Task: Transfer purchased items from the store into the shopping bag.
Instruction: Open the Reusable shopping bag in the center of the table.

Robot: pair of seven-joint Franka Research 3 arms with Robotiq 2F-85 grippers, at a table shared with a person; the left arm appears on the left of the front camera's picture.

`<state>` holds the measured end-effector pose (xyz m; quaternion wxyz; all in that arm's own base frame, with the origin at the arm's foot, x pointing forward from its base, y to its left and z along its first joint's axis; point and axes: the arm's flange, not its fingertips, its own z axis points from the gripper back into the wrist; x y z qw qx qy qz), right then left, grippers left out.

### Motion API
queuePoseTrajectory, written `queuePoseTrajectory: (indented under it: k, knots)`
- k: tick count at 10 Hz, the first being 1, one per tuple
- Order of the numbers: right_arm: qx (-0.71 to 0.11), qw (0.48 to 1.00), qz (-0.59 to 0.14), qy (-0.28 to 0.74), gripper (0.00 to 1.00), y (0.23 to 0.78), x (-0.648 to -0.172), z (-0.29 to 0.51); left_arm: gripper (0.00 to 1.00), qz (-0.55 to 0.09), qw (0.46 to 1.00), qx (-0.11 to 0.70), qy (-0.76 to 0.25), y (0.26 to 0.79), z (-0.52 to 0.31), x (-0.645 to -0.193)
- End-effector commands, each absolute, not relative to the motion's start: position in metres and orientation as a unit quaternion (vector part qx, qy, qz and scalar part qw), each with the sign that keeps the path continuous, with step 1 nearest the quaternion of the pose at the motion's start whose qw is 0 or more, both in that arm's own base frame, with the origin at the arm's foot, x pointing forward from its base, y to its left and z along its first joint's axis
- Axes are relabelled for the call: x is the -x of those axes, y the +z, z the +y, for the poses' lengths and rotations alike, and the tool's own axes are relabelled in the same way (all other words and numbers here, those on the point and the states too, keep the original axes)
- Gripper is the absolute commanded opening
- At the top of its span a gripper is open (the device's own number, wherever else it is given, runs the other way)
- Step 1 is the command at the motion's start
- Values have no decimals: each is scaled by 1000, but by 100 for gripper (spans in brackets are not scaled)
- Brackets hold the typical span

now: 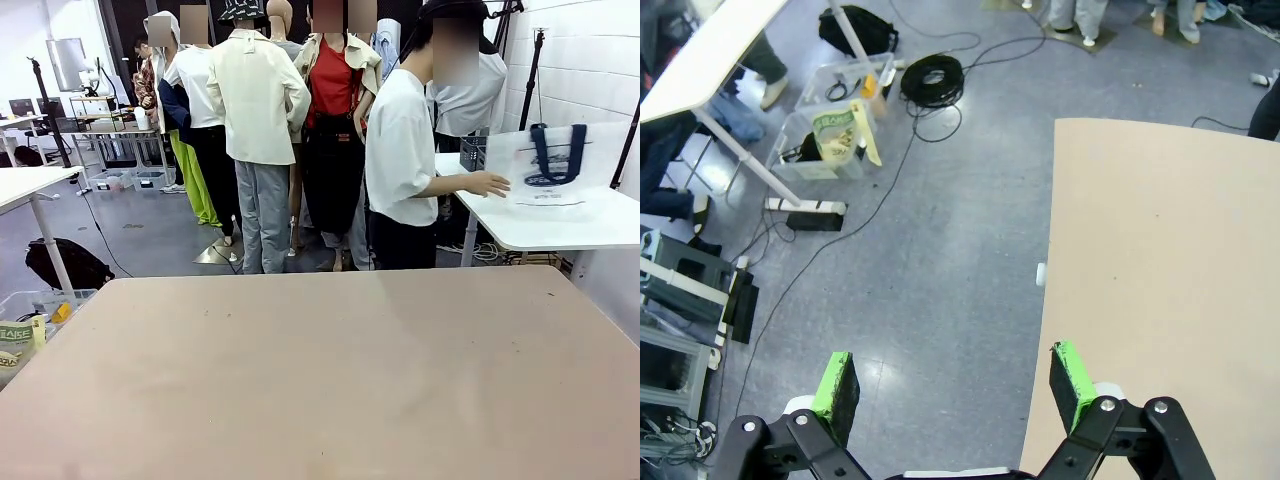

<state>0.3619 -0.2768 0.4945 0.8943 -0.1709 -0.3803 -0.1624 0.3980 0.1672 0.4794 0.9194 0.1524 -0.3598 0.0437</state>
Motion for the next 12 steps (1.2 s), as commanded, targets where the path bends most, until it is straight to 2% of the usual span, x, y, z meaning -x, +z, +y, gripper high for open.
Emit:
queuePoseTrajectory:
  k: [1,12]
  knots:
    - [172,897,-374,-159,100,495,-361,-277,100,-359,919,-158,36,481,168,-396]
    - [172,897,-374,-159,100,495,-361,-277,100,-359,919,-158,36,481,168,-396]
